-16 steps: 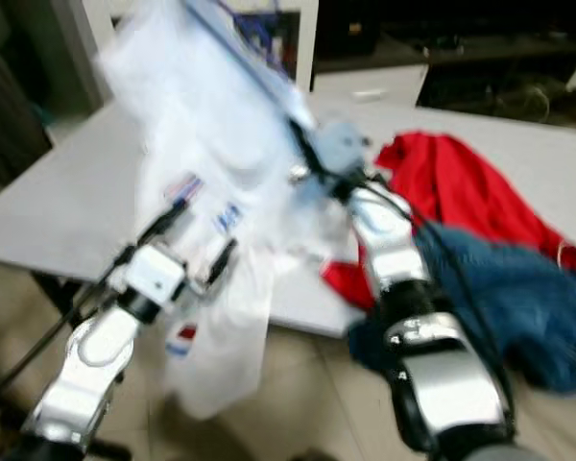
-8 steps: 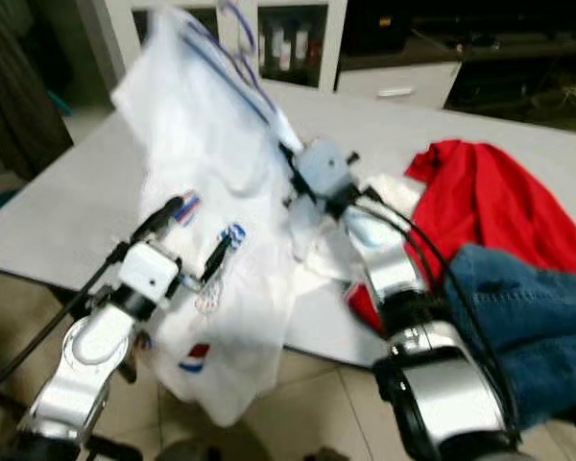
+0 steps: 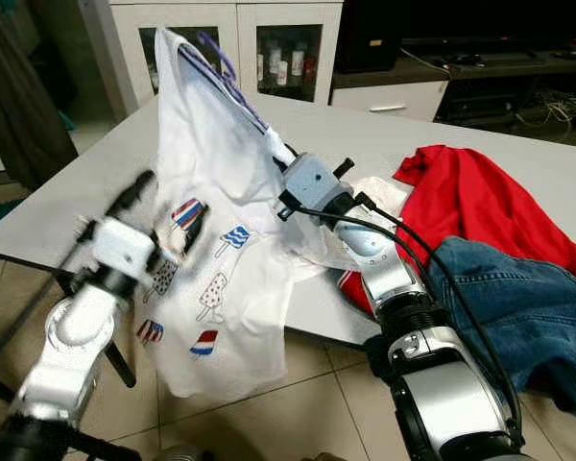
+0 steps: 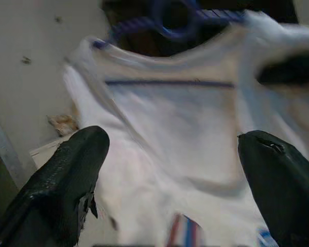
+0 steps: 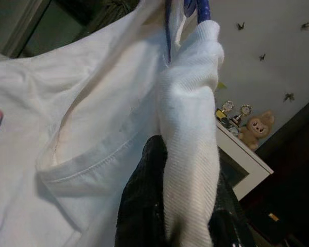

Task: Hang hanger

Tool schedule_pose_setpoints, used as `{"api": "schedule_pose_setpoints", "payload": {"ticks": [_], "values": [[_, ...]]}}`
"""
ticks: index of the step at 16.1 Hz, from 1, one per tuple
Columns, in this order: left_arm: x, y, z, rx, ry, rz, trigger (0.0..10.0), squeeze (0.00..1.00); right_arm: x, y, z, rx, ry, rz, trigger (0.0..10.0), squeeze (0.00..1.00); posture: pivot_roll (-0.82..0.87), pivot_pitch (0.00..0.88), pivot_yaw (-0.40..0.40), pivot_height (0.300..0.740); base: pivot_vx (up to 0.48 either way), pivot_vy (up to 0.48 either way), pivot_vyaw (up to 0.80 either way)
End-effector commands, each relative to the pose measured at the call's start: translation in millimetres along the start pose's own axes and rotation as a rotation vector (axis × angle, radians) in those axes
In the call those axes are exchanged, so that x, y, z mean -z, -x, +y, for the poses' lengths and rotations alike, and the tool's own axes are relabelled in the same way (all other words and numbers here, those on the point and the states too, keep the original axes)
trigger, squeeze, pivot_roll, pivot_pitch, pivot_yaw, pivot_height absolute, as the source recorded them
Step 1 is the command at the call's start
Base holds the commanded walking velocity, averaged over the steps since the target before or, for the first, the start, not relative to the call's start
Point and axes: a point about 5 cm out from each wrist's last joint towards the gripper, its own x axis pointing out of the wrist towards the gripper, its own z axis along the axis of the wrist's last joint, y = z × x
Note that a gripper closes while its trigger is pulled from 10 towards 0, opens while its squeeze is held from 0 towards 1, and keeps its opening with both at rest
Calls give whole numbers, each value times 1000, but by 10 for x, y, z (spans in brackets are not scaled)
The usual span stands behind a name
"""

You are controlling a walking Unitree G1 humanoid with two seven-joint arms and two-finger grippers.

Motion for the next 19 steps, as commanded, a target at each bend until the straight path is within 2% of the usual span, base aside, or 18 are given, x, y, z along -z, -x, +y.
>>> {"api": "schedule_pose_setpoints", "payload": {"ticks": [1, 5, 9, 11, 13, 16, 19], "values": [[-53, -54, 79, -40, 10, -24, 10000, 0, -39, -11, -45, 17, 23, -21, 10000, 0, 64, 0, -16, 740, 0, 0, 0], [-71, -156, 188, -63, 21, -38, 10000, 0, -92, -10, 46, -35, 64, -67, 10000, 0, 62, 0, -17, 740, 0, 0, 0], [-57, -214, 172, -40, 48, -27, 10000, 0, -200, 88, 194, -132, 134, -177, 10000, 0, 52, 0, -14, 740, 0, 0, 0], [-28, -209, 190, -61, 35, -12, 10000, 0, -205, 152, 188, -140, 138, -199, 10000, 0, 51, 0, -11, 740, 0, 0, 0], [-24, -249, 246, -129, 34, -7, 10000, 0, -119, 253, 191, -149, 140, -174, 10000, 0, 50, 0, -10, 740, 0, 0, 0], [-16, -265, 210, -128, 32, -1, 10000, 0, -106, 306, 177, -152, 143, -172, 10000, 0, 43, 0, -5, 740, 0, 0, 0], [26, -283, 243, -169, 33, 23, 10000, 0, -131, 352, 152, -159, 134, -194, 10000, 0, 38, 0, -3, 740, 0, 0, 0]]}}
